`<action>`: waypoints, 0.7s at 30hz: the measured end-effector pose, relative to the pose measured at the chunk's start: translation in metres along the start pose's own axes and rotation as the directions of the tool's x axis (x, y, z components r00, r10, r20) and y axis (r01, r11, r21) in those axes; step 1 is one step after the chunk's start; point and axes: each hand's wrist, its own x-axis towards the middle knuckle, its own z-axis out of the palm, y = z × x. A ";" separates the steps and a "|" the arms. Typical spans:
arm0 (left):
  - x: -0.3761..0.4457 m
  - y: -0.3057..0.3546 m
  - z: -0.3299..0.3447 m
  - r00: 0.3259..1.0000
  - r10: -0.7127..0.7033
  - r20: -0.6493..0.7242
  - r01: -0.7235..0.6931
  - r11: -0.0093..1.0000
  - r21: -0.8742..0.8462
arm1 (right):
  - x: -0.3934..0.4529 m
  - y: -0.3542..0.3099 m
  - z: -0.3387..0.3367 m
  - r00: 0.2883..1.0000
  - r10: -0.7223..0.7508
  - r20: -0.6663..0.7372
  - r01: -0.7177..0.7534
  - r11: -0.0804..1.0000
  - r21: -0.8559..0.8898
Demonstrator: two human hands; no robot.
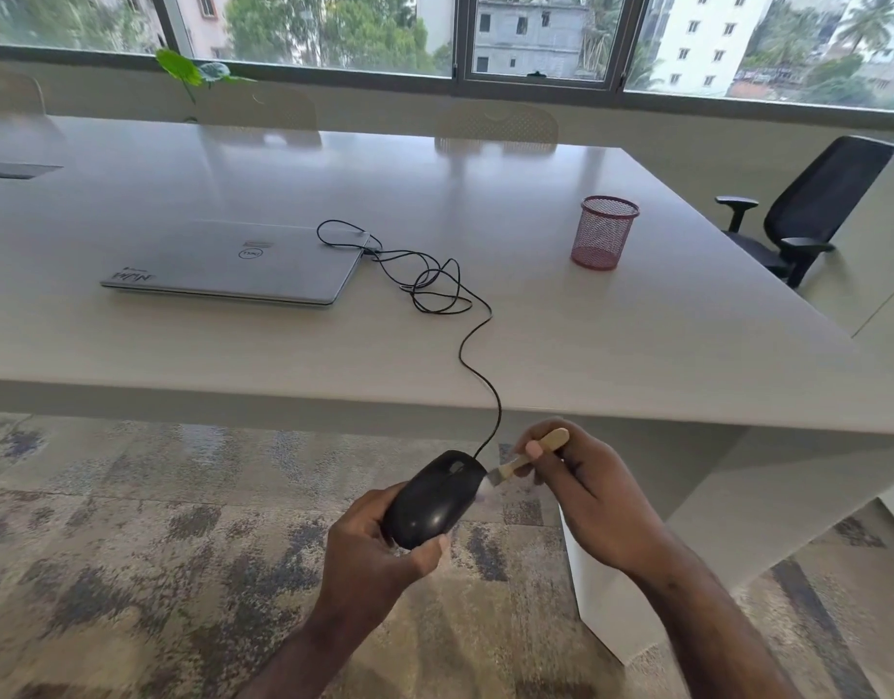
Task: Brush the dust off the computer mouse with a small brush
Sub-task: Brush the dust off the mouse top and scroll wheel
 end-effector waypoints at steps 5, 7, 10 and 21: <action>0.000 0.000 -0.001 1.000 0.000 0.017 0.000 1.000 0.006 | 0.004 0.005 0.000 0.987 -0.036 -0.156 0.036 0.999 -0.003; 0.000 0.000 0.000 1.000 -0.002 0.020 0.002 1.000 0.006 | 0.004 0.003 0.001 0.987 -0.009 -0.160 0.027 0.994 0.107; 0.000 0.000 0.000 1.000 -0.004 0.024 0.004 1.000 0.004 | 0.001 0.003 0.003 0.994 -0.016 -0.111 0.041 0.975 0.220; 0.001 0.003 0.000 0.999 0.029 0.044 -0.029 1.000 0.011 | 0.004 0.004 0.006 0.988 -0.041 -0.149 0.039 0.999 -0.016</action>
